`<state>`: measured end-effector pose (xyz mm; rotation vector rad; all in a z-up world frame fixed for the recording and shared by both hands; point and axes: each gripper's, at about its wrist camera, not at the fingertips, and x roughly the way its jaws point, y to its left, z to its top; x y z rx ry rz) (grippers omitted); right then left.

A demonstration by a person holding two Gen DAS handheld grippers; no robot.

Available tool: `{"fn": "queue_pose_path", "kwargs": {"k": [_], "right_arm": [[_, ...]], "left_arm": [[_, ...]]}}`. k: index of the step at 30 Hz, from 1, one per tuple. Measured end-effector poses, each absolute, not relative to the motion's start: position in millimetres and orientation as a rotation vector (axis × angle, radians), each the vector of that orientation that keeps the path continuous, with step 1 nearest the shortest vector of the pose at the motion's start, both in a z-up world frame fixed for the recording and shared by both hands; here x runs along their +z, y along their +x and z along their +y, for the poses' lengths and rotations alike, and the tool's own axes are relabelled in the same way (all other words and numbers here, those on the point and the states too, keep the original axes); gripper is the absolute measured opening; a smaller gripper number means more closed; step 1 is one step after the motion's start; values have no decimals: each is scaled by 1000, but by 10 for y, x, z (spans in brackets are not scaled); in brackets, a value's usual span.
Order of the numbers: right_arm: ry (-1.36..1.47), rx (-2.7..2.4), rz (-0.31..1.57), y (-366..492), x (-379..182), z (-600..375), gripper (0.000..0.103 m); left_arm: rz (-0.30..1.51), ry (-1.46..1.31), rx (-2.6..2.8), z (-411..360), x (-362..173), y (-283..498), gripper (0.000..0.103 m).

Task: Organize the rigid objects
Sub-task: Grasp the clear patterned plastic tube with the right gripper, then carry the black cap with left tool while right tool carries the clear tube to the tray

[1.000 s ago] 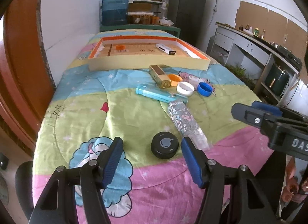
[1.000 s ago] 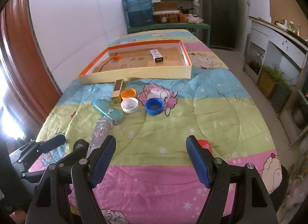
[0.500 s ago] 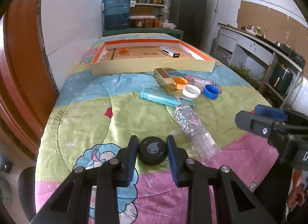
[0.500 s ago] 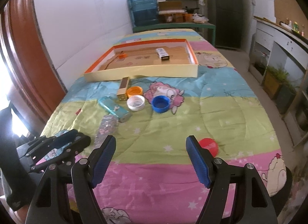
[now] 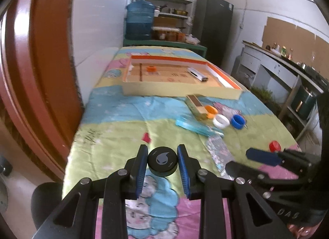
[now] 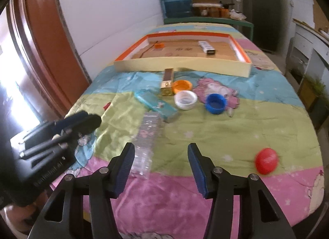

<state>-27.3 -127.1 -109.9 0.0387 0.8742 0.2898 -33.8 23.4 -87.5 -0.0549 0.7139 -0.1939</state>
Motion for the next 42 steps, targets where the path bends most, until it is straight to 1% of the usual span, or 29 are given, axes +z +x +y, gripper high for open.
{"fn": "queue_pose_path", "kwargs": {"k": [3,4,5,9,10,11,13,17,27,42], "right_arm": [[20,289,883,-220,-1139,-1165,53],[14,289,888,-201,-1154,-1130,47],[11,290,892,-189,-1165,-1112,43],[-27,265,892,-132,-1200,-1037,41],[-29,262,892,-123,-1200,-1031,38],[-30,259,892,-113,-1202,-1027,32],[-27,264,889,-106,-1201,-1026,25],[-41,258,883,-108,-1202,-1025,21],[-47,261,871,-121,-1168,-1046,20],[-44,224,778,-51,-862,-1235,20]], "left_arm": [[708,-69,-179,317,-856,-321,30],[708,-75,-178,343,-853,-312,30],[708,-78,-176,354,-852,-312,30],[711,-84,-175,377,-860,-285,30],[711,-86,-178,378,-861,-282,30],[712,-86,-179,378,-864,-278,30],[714,-86,-183,370,-871,-270,30],[719,-84,-190,359,-879,-258,30],[722,-77,-198,307,-865,-222,30],[726,-49,-170,194,-763,-125,30]]}}
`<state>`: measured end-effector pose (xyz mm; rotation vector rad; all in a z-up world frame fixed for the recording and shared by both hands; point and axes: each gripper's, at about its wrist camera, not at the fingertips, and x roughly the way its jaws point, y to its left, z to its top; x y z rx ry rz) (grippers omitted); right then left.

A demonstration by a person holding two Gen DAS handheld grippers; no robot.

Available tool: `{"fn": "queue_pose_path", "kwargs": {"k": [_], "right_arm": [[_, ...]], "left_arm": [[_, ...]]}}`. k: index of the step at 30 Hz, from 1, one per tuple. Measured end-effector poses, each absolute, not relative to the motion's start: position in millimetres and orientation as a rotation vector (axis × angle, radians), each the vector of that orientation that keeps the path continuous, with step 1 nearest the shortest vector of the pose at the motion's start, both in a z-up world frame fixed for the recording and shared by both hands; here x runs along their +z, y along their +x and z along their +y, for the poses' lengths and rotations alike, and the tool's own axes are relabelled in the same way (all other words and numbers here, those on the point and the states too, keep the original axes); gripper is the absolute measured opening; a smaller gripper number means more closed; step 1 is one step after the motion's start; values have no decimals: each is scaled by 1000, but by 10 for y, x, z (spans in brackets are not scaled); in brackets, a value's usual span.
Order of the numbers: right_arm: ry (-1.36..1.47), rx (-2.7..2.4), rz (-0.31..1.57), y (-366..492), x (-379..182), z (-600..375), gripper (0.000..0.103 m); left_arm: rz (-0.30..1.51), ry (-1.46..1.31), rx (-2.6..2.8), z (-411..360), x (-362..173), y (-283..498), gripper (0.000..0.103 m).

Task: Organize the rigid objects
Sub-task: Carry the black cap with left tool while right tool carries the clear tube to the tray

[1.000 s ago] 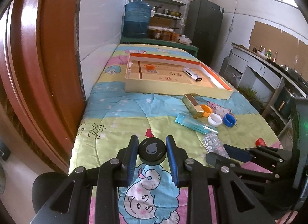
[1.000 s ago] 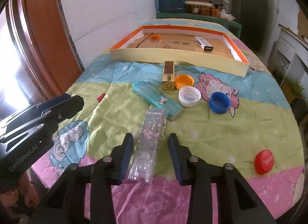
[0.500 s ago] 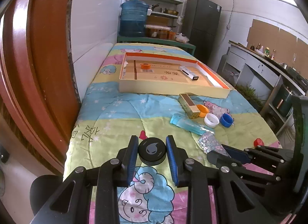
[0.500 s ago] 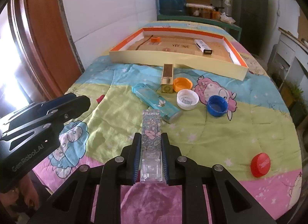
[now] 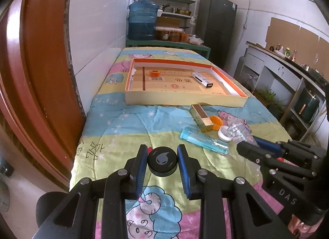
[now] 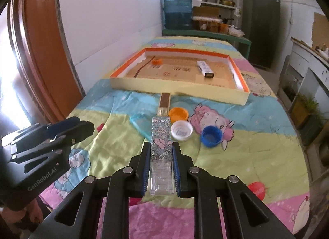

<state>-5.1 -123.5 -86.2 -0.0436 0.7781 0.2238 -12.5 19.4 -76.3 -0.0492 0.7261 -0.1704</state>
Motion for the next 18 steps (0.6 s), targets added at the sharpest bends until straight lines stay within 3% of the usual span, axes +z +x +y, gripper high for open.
{"fn": "queue_pose_path", "kwargs": {"k": [18], "right_arm": [[-4,186,720,224,-668,-1490,20]], "left_arm": [[724,-46,-117,-7,-586,261,30]]}}
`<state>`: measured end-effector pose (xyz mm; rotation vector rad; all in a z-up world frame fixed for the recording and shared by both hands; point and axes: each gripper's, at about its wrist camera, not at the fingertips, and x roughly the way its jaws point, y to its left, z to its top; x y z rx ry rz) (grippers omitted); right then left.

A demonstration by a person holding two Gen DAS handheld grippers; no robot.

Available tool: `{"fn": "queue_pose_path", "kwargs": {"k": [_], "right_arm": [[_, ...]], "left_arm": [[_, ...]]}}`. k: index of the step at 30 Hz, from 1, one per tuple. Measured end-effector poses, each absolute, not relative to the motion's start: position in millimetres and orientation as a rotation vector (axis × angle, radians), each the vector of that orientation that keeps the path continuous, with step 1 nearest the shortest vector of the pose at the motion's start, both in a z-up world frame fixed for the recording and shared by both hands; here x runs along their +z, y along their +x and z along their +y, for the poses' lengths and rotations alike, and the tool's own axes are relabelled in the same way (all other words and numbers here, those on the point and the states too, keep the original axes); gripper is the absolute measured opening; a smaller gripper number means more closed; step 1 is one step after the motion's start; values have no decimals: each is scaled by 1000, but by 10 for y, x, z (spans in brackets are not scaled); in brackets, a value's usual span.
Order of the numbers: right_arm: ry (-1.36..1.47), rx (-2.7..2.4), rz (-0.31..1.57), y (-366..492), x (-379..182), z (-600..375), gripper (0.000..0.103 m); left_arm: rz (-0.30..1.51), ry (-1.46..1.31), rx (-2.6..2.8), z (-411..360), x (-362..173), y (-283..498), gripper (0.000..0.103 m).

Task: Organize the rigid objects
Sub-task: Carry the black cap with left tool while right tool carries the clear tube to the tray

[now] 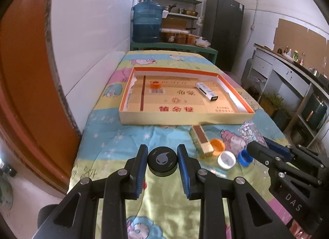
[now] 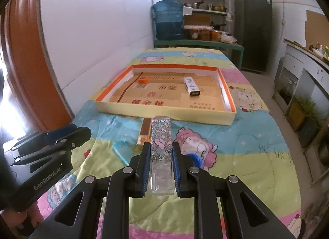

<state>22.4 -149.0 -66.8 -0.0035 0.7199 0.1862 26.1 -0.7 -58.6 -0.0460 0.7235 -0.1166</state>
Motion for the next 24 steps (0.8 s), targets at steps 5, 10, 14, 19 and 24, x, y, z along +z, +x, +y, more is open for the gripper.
{"fn": "queue_pose_path", "kwargs": {"k": [5,10,14,19,24], "right_arm": [[-1,177,701,348,-600,-1583,20],[-3,172,673,499,-499,-1684,20],[-3,166,660,613,-437,-1756,20],[-13,160,648,800,-360,-1845,20],[-8,154,642,990,-297,-1931,20]], "left_arm": [[708,-43,-122,-82,-491,420,30],[690,-43,-122,-119,-373,595,30],[675,-38,-119,-154,-267,740,30],[662,-27,-124,-222,-153,926,30],[644,-16,-134,-298,-41,1122,30]]}}
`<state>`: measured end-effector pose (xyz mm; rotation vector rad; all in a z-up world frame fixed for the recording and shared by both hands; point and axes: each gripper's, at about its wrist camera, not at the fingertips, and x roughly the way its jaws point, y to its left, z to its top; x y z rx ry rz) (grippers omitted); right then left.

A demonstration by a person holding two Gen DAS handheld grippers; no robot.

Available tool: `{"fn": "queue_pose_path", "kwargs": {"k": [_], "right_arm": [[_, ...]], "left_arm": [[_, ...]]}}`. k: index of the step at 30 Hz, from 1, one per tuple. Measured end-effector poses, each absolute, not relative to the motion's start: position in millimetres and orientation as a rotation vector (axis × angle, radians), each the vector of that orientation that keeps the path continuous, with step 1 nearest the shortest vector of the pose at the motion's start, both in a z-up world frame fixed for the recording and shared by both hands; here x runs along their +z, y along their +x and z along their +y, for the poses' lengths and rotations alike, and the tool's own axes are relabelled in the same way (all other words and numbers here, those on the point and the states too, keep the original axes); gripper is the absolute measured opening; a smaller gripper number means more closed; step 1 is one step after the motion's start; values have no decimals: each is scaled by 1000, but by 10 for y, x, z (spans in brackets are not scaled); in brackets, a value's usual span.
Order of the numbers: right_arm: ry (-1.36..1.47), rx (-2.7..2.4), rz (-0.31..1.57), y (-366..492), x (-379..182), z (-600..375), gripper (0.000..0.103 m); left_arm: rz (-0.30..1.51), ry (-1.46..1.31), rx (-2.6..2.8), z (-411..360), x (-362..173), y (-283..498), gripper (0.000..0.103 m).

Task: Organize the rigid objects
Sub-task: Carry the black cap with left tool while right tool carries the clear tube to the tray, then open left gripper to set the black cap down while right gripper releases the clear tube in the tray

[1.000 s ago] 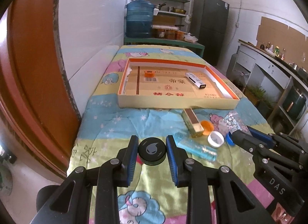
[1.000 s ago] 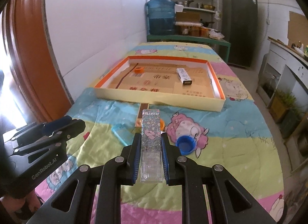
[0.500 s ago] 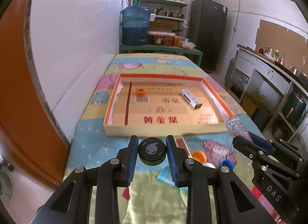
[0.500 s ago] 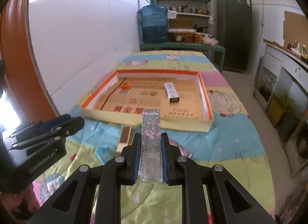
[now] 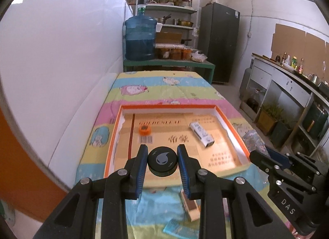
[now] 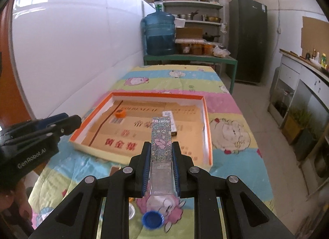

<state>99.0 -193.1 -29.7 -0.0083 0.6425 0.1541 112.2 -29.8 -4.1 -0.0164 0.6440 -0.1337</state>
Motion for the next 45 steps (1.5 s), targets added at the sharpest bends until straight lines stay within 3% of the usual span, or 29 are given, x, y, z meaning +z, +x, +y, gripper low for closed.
{"fn": "queue_pose_path", "kwargs": {"k": [20,45], "right_arm": [[-32,176,691,1967,-185,-2267,20],[-68,230,870,2713,-783,-2261,20]], "left_arm": [[770,-54,-222,-493,-60,2153,30],[929,41,-177,-707,-734,2772,30]]}}
